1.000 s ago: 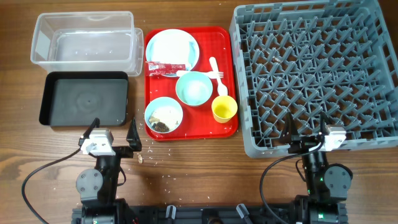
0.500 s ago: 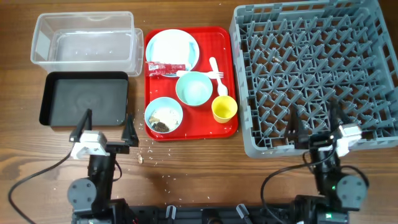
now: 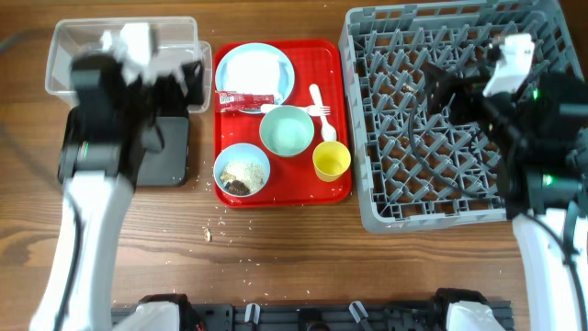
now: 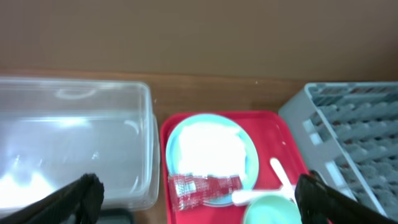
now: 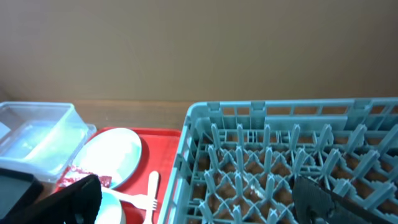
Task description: Sort waste into correct bins and load items into the dishwasher rack
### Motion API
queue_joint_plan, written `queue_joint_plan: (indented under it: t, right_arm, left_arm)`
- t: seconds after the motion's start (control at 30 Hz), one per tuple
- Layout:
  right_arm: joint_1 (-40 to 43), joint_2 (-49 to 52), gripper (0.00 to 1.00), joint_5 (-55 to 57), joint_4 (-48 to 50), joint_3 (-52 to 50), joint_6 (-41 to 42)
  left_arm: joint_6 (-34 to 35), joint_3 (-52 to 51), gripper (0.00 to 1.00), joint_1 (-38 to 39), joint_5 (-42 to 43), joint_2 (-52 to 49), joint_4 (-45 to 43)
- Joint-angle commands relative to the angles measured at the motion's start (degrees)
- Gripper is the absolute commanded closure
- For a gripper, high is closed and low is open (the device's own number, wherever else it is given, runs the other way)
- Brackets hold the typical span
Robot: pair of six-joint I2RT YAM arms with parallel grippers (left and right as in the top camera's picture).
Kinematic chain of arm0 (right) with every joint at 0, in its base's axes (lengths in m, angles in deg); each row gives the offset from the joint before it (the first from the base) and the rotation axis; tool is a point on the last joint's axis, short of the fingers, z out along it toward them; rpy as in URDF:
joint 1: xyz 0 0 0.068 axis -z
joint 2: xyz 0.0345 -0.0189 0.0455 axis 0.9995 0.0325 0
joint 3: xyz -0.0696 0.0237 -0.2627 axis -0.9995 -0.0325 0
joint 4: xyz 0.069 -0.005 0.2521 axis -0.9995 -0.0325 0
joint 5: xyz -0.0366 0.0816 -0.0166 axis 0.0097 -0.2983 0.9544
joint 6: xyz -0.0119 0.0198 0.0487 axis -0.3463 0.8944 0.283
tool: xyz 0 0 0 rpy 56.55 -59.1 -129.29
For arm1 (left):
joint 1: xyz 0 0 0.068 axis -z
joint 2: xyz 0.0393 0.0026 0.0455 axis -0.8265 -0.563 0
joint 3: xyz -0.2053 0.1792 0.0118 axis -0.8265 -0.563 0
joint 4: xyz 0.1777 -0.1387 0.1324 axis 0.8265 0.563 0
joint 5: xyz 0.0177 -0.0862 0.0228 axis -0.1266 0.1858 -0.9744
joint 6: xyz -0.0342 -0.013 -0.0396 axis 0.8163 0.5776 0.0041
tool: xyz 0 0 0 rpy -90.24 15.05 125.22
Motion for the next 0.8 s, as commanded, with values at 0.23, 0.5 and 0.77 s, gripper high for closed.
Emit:
queue_joint_plan:
  t: [0.23,0.5,0.77]
  right_arm:
    - [-0.2,6.4,0.0,-2.4,-4.7,3.5,2.5]
    - [-0.2,6.5,0.0,-2.4,-5.0,3.3,2.5]
    - [-0.2,6.6,0.0,-2.3,-6.7,3.3,2.5]
  left_arm:
    - [-6.6,28.0,0.0,12.5,2.2,-35.2,14.0]
    - [-5.7,28.0,0.05,13.2,-8.6,-47.1,4.0]
    - [-6.6,28.0,0.17,13.2,-9.0,-56.0,-3.6]
